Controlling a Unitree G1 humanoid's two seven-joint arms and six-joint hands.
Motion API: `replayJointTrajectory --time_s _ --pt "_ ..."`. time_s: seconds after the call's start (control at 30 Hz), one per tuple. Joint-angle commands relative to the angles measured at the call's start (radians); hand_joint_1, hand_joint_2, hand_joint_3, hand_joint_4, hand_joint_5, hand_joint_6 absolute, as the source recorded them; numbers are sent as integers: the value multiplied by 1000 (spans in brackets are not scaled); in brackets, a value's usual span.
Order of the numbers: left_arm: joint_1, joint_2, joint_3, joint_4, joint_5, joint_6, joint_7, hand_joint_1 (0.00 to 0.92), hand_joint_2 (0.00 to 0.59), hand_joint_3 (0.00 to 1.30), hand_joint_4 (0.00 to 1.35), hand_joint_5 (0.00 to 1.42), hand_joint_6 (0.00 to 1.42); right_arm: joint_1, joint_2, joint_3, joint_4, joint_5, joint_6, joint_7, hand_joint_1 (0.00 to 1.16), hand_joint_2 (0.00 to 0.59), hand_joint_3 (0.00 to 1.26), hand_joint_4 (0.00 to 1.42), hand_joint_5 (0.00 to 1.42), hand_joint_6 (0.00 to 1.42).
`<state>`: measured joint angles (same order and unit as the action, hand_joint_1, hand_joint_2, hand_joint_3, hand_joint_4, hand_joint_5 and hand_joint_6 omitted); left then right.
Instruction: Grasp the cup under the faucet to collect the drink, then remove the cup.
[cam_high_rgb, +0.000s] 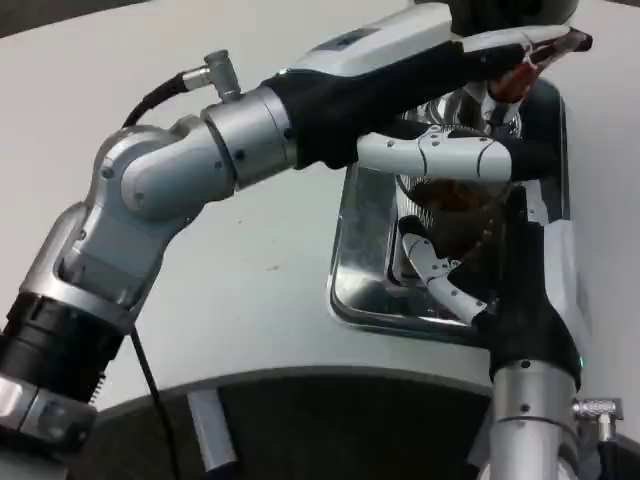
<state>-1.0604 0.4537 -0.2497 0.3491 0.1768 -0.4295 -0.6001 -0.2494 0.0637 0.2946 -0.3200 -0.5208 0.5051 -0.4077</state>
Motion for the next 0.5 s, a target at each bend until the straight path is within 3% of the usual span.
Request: replayJointTrajectory --time_s 0.03,0.5 --pt "48 1 16 -19 -11 16 -10 0 124 127 6 90 210 20 92 16 -7 9 21 -9 693 270 0 0 0 0" --pt "106 -20 100 -78 -98 25 2 0 125 199 108 178 313 4 97 25 8 21 26 -24 694 271 0 0 15 28"
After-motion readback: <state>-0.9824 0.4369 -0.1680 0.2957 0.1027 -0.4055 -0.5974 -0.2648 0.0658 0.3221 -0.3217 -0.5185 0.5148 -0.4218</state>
